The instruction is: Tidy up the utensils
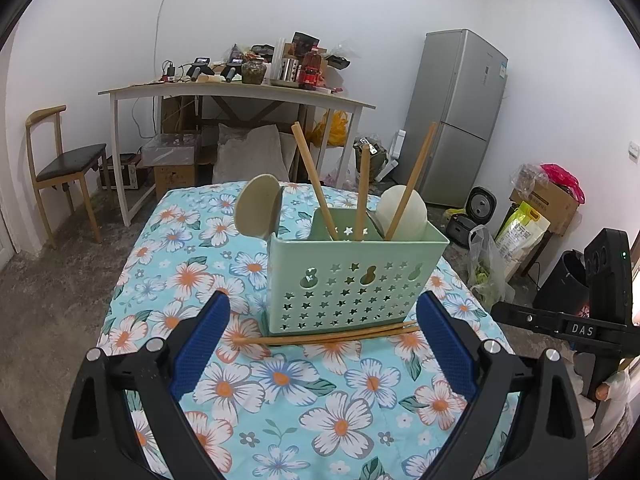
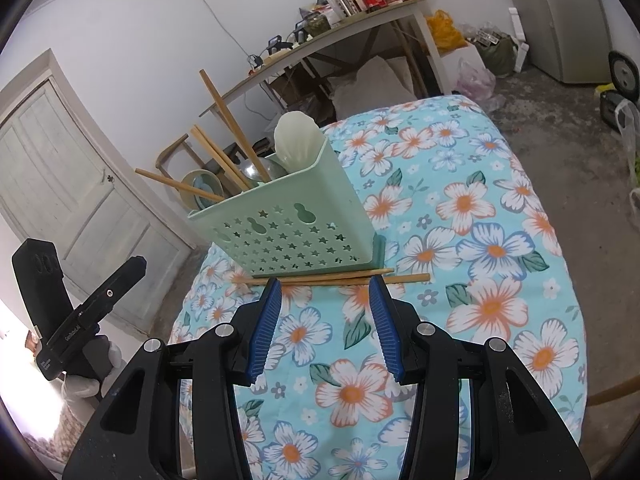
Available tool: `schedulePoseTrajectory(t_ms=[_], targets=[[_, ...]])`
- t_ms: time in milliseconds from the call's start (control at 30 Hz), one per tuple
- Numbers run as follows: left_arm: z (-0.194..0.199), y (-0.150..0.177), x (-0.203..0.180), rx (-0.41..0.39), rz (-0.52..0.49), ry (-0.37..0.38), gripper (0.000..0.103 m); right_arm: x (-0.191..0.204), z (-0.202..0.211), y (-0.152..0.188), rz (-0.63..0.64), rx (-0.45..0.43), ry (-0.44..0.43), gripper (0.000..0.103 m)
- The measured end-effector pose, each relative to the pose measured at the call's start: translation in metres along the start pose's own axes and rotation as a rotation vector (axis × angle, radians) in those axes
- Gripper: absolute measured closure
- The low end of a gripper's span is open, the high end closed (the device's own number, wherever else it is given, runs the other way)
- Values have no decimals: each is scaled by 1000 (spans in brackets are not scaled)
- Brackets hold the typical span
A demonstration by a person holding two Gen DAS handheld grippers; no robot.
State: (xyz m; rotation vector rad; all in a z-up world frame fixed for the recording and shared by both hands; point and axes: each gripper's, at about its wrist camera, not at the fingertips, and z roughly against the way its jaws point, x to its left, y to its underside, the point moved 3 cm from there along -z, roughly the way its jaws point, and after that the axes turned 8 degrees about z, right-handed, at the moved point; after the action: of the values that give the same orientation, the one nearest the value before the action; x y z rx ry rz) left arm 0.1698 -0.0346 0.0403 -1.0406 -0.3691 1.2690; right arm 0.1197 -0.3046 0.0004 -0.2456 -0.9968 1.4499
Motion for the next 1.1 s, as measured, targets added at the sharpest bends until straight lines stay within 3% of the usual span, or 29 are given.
schedulePoseTrajectory(t_ms=[1100], targets=[[-1, 0, 0, 3, 0, -1, 11, 4, 0, 1, 10, 3, -14, 59]])
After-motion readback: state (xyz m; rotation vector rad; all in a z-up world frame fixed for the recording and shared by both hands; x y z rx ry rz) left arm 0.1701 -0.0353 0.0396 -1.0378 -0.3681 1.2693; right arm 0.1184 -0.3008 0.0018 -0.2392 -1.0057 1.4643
